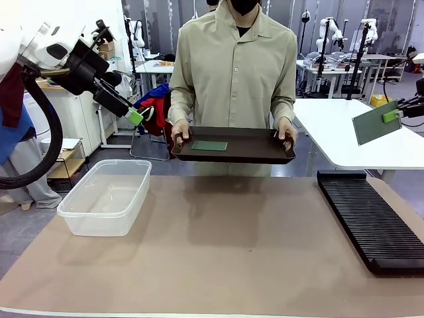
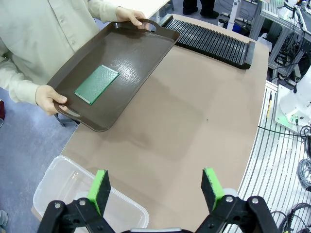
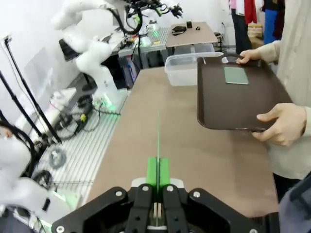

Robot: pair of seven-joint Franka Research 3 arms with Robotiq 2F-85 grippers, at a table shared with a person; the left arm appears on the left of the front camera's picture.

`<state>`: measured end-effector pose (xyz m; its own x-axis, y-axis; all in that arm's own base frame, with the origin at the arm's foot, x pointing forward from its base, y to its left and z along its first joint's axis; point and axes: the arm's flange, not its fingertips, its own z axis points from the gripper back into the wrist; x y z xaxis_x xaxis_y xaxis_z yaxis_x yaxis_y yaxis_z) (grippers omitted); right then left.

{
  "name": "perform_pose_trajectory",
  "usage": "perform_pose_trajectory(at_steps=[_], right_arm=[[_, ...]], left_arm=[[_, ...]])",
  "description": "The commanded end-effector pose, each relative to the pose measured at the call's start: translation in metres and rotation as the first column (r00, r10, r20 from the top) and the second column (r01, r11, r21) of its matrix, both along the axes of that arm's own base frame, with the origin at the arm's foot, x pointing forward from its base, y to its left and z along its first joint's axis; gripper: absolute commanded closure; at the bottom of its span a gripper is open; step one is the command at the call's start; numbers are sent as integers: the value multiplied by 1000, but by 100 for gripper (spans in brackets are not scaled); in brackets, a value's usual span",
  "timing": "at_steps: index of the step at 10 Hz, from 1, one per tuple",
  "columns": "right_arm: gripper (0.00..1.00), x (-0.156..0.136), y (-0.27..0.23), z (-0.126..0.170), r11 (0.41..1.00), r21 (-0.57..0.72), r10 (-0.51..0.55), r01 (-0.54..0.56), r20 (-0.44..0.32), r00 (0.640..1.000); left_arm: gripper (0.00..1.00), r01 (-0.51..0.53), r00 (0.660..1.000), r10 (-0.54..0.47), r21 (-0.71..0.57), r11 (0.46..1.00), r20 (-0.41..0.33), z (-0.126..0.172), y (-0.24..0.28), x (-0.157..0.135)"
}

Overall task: Sort PCBs into racks and boxes based on the side picked up.
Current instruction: If the short side of the Blank PCB is picked up, insert it into the PCB Rack ; if the long side is picked up, place it in the Organizing box.

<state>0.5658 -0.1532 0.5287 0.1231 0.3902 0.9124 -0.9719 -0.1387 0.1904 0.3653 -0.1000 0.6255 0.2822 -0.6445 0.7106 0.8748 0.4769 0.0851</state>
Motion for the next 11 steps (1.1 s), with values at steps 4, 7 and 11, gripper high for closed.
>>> perform_pose_trajectory(at_steps=[4,7,11], right_arm=[[98,14,-35,-15,996,-64,75,-61,250,965],[98,25,-49,-42,998,-61,-18,35,255,967],[98,48,-67,-79,991,-77,-91,112,237,967]], left_arm=[[0,3,1000,-3,0,1000,-7,-1,1,-1],[0,3,1000,-3,0,1000,-7,-1,1,-1],[0,3,1000,-3,0,1000,-7,-1,1,-1]])
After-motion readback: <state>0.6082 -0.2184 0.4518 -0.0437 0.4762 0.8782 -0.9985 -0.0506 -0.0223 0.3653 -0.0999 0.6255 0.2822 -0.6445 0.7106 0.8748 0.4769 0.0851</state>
